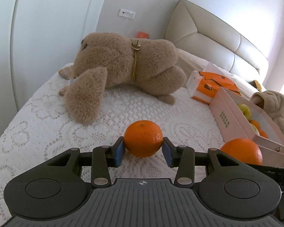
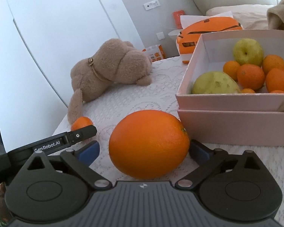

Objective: Organize fruits
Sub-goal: 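Close the right gripper around the large orange while the left gripper holds the tangerine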

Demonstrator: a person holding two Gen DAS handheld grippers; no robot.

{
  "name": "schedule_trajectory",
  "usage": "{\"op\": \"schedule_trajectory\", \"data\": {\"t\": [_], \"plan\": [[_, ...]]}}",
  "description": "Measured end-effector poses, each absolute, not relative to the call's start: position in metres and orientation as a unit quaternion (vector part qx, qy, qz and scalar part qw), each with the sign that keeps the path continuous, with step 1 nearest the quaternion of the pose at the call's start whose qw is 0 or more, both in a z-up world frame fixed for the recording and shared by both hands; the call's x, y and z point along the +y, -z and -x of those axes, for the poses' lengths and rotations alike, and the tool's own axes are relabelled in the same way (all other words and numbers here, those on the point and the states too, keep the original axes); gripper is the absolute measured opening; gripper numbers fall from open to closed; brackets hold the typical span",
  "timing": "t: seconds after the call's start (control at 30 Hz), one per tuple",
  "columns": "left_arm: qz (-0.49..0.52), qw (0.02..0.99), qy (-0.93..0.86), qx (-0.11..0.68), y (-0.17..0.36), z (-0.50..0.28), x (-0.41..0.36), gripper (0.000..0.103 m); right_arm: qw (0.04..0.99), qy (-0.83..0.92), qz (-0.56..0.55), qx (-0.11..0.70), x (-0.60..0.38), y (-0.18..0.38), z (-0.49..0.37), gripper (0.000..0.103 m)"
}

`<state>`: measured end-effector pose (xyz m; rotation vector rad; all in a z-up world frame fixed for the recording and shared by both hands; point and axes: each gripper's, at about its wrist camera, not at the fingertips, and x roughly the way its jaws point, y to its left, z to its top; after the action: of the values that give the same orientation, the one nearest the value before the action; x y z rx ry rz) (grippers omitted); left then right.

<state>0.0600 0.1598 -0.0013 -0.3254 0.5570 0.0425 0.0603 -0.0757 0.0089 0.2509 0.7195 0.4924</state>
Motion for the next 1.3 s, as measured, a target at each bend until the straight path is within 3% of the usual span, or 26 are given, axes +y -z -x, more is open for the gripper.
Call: {"op": "schedule_trajectory", "data": {"t": [0.27,0.63,1.07,1.2,1.3], "plan": [[0.158,0.95,-0.021,0.27,0.001,-0.058,0.16,0.047,0.897,-0.246,-0.084,0.357,-0.068,-0.012,-0.056,0.102],[0.164,0.953,-0.012,0.256,-0.002,-0.052,0.16,0.047,0.927,-0.218,-0.032,0.302,-0.052,-0.036,-0.037,0.074],[0.174,0.954,-0.006,0.245,-0.005,-0.047,0.163,0.047,0.927,-0.258,0.038,0.269,-0.032,-0.043,-0.015,0.074],[0.181,0.953,-0.003,0.242,-0.005,-0.045,0.165,0.047,0.923,-0.254,0.05,0.286,-0.03,-0.034,-0.014,0.066],[0.182,0.953,-0.002,0.242,-0.006,-0.045,0.165,0.047,0.922,-0.252,0.056,0.29,-0.031,-0.034,-0.013,0.066]]}}
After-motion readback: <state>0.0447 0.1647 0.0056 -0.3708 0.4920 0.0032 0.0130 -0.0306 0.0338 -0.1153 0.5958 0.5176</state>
